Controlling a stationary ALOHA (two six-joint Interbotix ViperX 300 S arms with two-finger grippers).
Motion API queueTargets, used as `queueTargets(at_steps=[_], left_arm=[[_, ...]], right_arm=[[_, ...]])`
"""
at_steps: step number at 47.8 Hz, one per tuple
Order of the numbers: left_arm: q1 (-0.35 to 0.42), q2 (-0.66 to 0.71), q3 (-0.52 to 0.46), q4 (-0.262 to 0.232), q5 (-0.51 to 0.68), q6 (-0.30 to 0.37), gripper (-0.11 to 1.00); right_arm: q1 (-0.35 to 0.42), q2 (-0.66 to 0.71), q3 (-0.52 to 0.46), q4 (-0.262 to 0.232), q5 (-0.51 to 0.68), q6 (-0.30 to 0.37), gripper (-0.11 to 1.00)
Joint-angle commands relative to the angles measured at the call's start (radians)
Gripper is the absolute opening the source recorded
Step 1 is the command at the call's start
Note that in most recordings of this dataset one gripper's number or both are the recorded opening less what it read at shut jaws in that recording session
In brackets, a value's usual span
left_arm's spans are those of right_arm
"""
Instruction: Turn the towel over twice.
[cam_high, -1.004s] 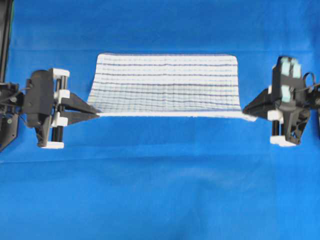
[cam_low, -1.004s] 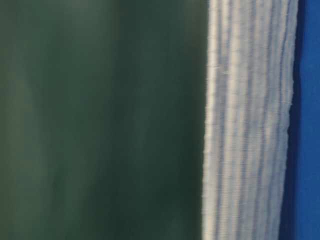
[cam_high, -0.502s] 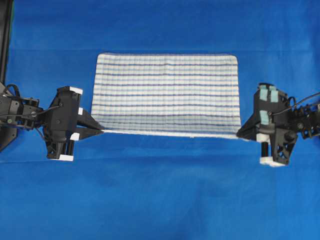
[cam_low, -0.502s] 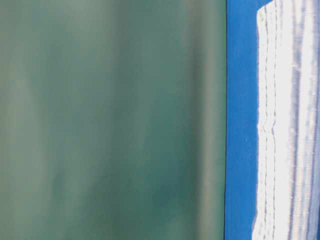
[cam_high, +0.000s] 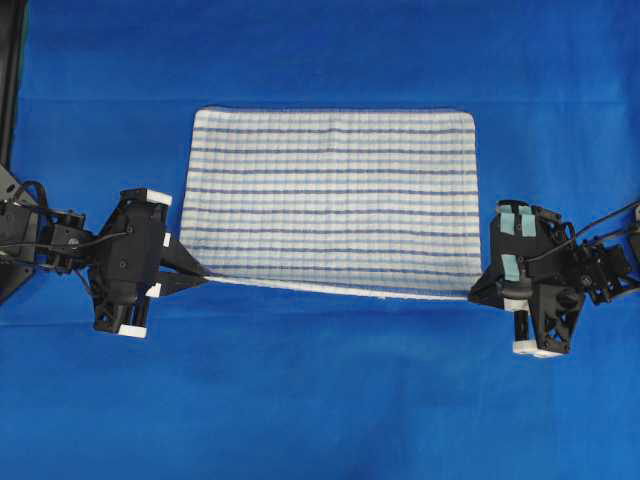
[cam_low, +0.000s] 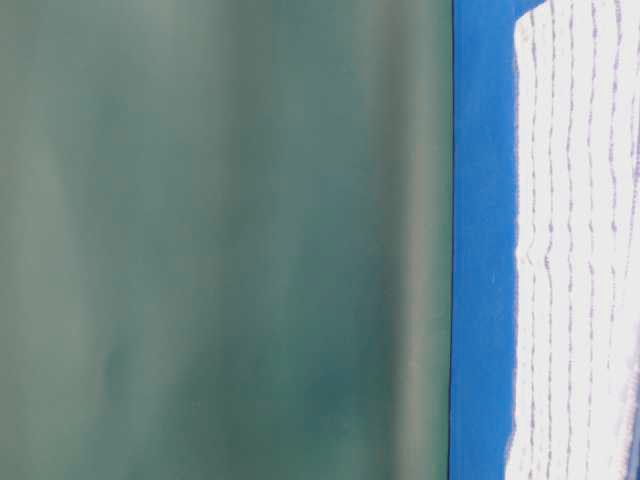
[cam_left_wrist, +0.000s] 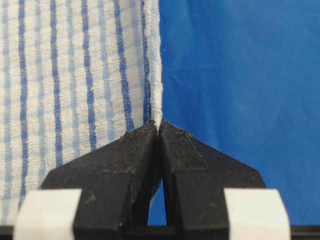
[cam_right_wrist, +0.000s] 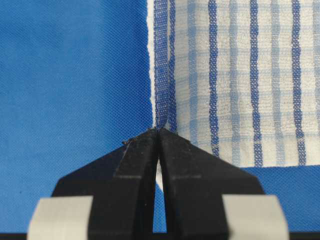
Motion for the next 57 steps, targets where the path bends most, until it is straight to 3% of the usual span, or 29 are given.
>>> queueTargets(at_steps=[1,4,11,13,15,23,42,57], left_arm=[[-0.009,-0.003,-0.023,-0.003,-0.006,-0.005,0.05],[-0.011,-0.003,-0.029,-0.005,-0.003,-0.021,0.18],[-0.012,-0.014,-0.041,-0.005,0.015,-0.04,0.6],[-0.012,-0.02,-0.044,-0.003,0.026,-0.04,0.73],[-0.012,-0.032,-0.048,-0.003,0.043,-0.041,0.78],[-0.012,-0.091,-0.063,-0.003,0.098,-0.038,0.72],[0.025,-0.368,-0.081,-0.003,0.126,-0.029,0.72],[0.094,-0.588,-0.066,-0.003,0.172,-0.02,0.71]], right_arm=[[0.006,-0.006,-0.017,0.003,-0.003,0.0,0.03],[0.006,-0.006,-0.018,0.003,-0.003,0.0,0.14],[0.009,-0.011,-0.025,-0.002,0.0,-0.003,0.56],[0.009,-0.017,-0.026,-0.002,0.0,-0.008,0.65],[0.009,-0.023,-0.031,-0.002,0.003,-0.012,0.67],[0.009,-0.086,-0.046,-0.026,0.049,-0.017,0.61],[-0.021,-0.393,-0.077,-0.167,0.156,-0.017,0.61],[-0.097,-0.637,-0.078,-0.265,0.253,-0.017,0.61]])
